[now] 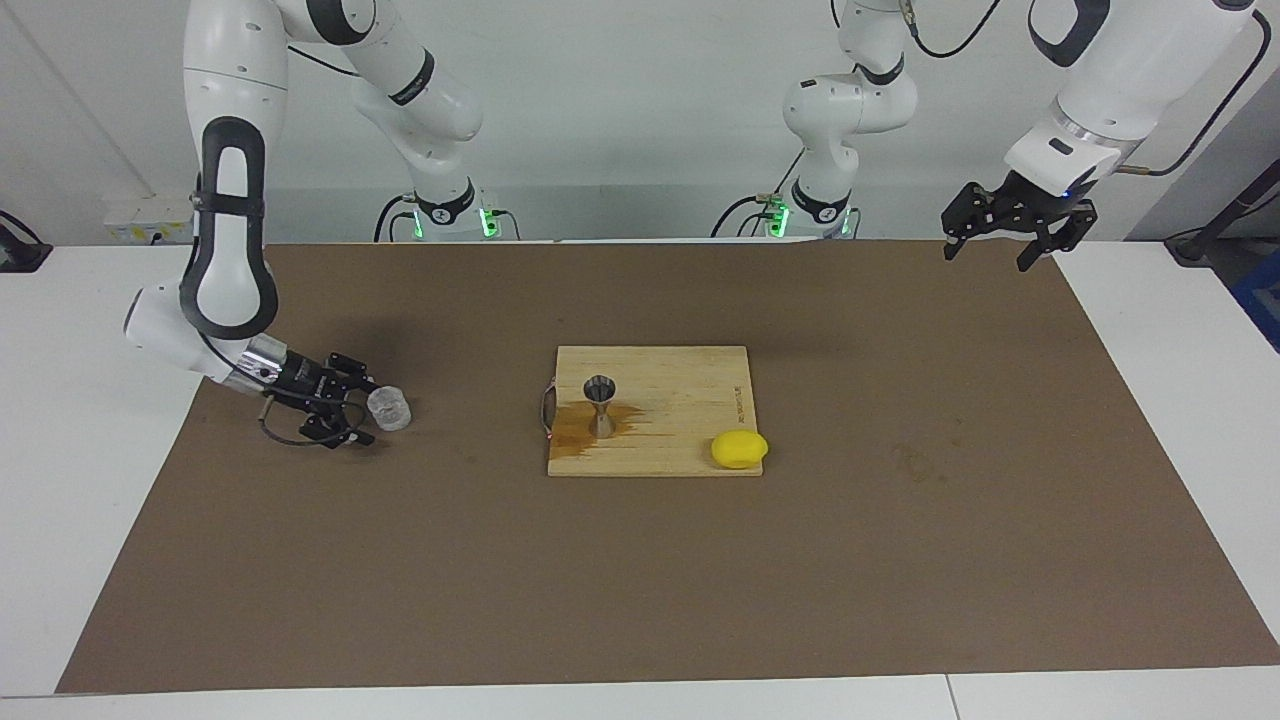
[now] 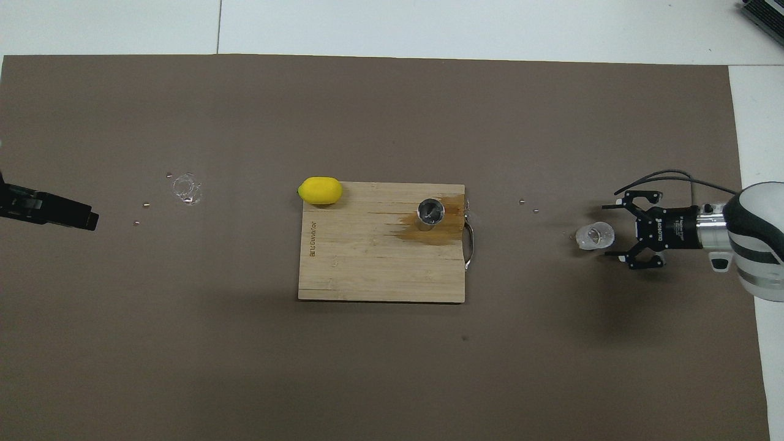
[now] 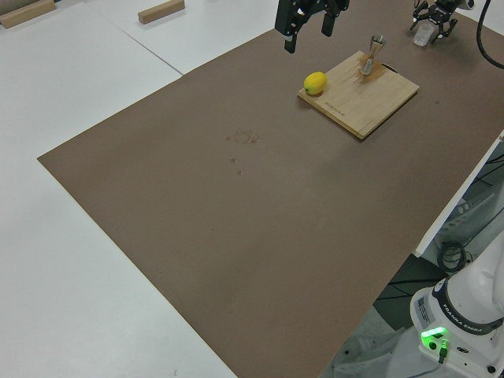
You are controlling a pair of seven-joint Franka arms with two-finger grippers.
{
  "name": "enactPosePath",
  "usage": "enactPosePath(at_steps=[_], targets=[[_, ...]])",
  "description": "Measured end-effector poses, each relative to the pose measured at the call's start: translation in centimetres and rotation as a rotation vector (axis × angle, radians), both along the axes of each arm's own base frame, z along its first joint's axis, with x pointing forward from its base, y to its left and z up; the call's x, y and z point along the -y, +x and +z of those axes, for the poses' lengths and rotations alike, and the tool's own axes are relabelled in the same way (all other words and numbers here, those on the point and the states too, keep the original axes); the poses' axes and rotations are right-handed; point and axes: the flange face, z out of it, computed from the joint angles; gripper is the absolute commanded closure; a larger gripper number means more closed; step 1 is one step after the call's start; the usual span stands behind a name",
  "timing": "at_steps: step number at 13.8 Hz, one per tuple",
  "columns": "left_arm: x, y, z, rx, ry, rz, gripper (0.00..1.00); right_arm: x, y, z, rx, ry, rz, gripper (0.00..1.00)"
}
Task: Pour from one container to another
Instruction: 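Open the right gripper to release the glass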
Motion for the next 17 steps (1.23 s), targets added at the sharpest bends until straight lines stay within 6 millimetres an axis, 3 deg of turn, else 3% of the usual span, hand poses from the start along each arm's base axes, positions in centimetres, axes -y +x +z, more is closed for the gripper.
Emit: enactPosePath(at_steps=[3,6,12,17], targets=[[0.0,0.0,0.0,-0.002,0.002,0.051,0.0,0.0,0.3,4.3,0.064,-0.111,0.074,0.0],[0.2,-0.1,0.0,-0.005,0.005,0.098,0.0,-1.9,0.6,5.8,0.074,-0.195,0.191,0.0],[0.1,-0.1,0.0,-0.007,0.006,0.111,0.0,-9.5,1.4,8.4,0.141,-0.465,0.692,0.0],[0.1,-0.1,0.0,-0.007,0.006,0.114,0.0,-14.8,1.6,11.2,0.292,-0.547,1.088,0.0]])
